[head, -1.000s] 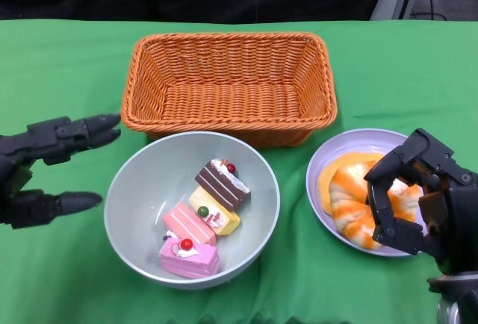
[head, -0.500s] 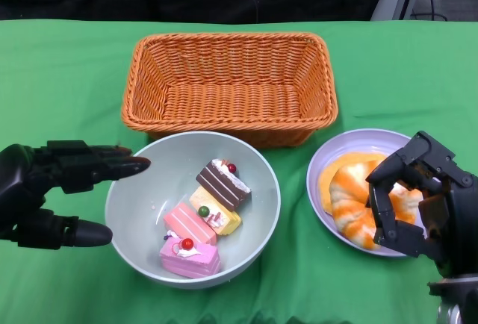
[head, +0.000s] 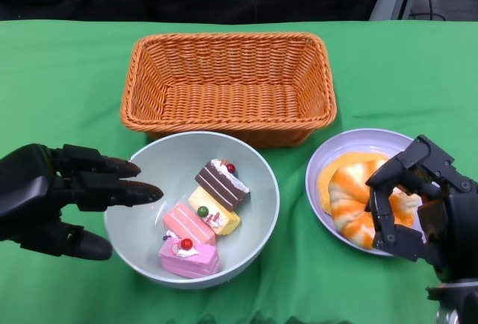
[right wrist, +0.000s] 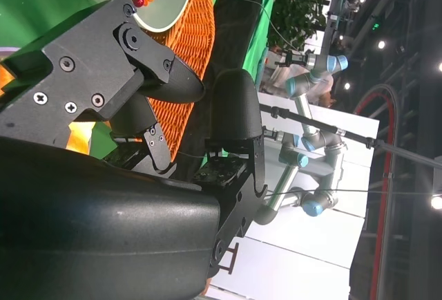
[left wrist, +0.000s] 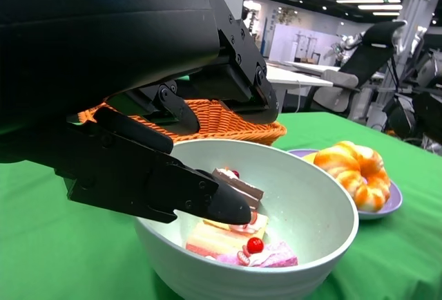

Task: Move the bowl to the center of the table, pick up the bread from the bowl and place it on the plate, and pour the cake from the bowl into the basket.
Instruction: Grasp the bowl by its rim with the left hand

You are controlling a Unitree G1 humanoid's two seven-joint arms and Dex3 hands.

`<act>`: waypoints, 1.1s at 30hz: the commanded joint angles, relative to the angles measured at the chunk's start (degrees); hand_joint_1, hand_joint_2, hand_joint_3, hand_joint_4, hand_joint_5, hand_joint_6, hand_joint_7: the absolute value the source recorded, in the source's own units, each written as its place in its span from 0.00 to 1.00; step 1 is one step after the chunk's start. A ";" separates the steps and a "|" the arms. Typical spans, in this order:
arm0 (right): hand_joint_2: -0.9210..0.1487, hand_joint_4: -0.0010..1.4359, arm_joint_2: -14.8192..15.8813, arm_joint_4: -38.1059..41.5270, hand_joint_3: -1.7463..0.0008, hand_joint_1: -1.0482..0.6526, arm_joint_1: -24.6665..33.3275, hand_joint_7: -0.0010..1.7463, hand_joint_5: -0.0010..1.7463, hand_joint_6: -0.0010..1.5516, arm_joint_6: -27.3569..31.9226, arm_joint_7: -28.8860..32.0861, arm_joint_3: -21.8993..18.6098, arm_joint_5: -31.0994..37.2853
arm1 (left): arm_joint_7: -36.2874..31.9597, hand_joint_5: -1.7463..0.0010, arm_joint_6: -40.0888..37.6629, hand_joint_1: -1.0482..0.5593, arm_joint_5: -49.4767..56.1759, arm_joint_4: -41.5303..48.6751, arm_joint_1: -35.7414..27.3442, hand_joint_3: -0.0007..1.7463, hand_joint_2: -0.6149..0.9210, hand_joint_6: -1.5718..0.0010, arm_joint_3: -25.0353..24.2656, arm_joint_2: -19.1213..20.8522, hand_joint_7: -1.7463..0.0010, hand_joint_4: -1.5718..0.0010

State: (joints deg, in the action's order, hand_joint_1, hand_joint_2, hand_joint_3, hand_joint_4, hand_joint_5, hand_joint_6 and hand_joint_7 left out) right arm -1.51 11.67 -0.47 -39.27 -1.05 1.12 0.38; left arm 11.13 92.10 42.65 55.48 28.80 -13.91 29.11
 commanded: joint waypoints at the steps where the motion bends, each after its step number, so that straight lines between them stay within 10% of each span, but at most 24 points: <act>1: 0.44 0.48 -0.04 -1.10 0.29 0.58 0.58 0.90 1.00 0.37 0.22 0.24 -0.50 -0.35 | -5.78 0.98 -0.54 0.30 5.70 -1.81 0.95 0.00 0.99 0.54 1.64 3.08 0.99 0.53; 16: 0.47 0.48 -0.24 -2.02 0.27 0.58 1.39 0.89 1.00 0.38 0.53 0.38 -0.35 -0.14 | -43.79 0.99 -14.50 0.27 29.07 -9.69 3.55 0.00 0.99 0.49 25.43 12.49 0.99 0.47; 33: 0.46 0.48 -1.35 -3.69 0.26 0.60 3.00 0.85 0.99 0.40 0.68 0.11 -0.04 -0.59 | -55.71 0.99 -23.92 0.27 30.79 -8.20 9.59 0.00 0.98 0.45 46.40 13.95 0.99 0.45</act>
State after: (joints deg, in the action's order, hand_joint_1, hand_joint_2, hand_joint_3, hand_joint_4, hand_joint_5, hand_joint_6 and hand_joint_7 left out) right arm -2.93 9.03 2.07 -38.12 -0.93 1.31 0.62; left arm -43.38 68.77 72.45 46.75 37.36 31.27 41.82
